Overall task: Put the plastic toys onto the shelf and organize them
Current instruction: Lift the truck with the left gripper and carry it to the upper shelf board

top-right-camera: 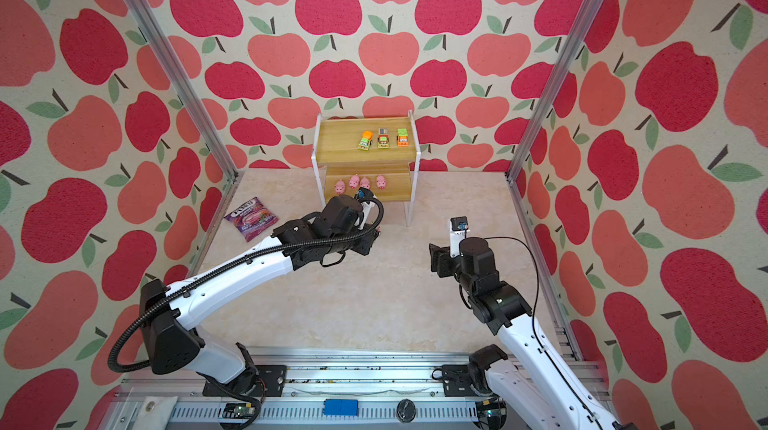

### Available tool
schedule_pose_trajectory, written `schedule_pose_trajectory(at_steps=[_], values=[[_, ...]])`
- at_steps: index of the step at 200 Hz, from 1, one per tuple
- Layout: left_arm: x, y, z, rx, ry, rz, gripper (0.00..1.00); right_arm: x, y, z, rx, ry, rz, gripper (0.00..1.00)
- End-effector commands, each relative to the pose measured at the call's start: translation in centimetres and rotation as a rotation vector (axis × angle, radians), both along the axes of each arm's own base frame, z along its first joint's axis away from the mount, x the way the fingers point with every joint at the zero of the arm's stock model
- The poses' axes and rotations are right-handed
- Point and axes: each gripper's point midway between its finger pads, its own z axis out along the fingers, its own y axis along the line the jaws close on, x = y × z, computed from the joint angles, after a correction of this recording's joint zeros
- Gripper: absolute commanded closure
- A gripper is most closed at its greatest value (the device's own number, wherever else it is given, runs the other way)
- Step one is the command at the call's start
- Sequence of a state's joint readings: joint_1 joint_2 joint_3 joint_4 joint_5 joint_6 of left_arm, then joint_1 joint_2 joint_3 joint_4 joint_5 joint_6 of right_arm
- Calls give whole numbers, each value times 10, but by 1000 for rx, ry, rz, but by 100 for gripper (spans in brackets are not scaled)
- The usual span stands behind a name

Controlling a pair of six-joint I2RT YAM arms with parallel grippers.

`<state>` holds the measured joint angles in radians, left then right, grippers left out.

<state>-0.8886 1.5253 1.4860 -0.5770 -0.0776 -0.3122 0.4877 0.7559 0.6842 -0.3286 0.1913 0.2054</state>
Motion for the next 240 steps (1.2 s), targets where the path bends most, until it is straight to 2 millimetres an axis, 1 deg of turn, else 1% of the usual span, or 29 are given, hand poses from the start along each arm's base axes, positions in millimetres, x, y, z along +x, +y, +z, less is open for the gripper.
schedule_pose_trajectory(at_steps=[1, 28, 48, 68, 70, 88, 112, 130, 165, 179, 206, 240], values=[[-12, 21, 24, 65, 7, -21, 69, 3, -5, 23, -18, -48, -14, 22], [-11, 30, 58, 48, -28, -20, 69, 3, 2, 40, 3, -77, 27, 22], [-3, 39, 80, 32, -37, -5, 68, 3, 7, 46, 14, -79, 49, 23], [10, 52, 103, 27, -58, 22, 68, 2, 12, 49, 22, -88, 78, 23], [11, 54, 102, 32, -54, 25, 68, 3, 12, 49, 23, -87, 79, 23], [22, 62, 126, 9, -91, 45, 68, 2, 18, 49, 32, -81, 108, 23], [41, 72, 145, -3, -120, 82, 67, 1, 25, 47, 31, -75, 138, 23], [58, 78, 152, -3, -134, 109, 67, 1, 29, 46, 35, -76, 158, 23], [95, 90, 153, 29, -151, 177, 67, 0, 40, 47, 23, -74, 200, 23], [107, 92, 154, 39, -165, 192, 67, -1, 44, 48, 14, -76, 216, 23], [127, 93, 156, 28, -178, 211, 67, -3, 49, 50, 4, -76, 235, 23], [144, 93, 152, 18, -185, 230, 67, -5, 53, 49, -5, -69, 249, 23]])
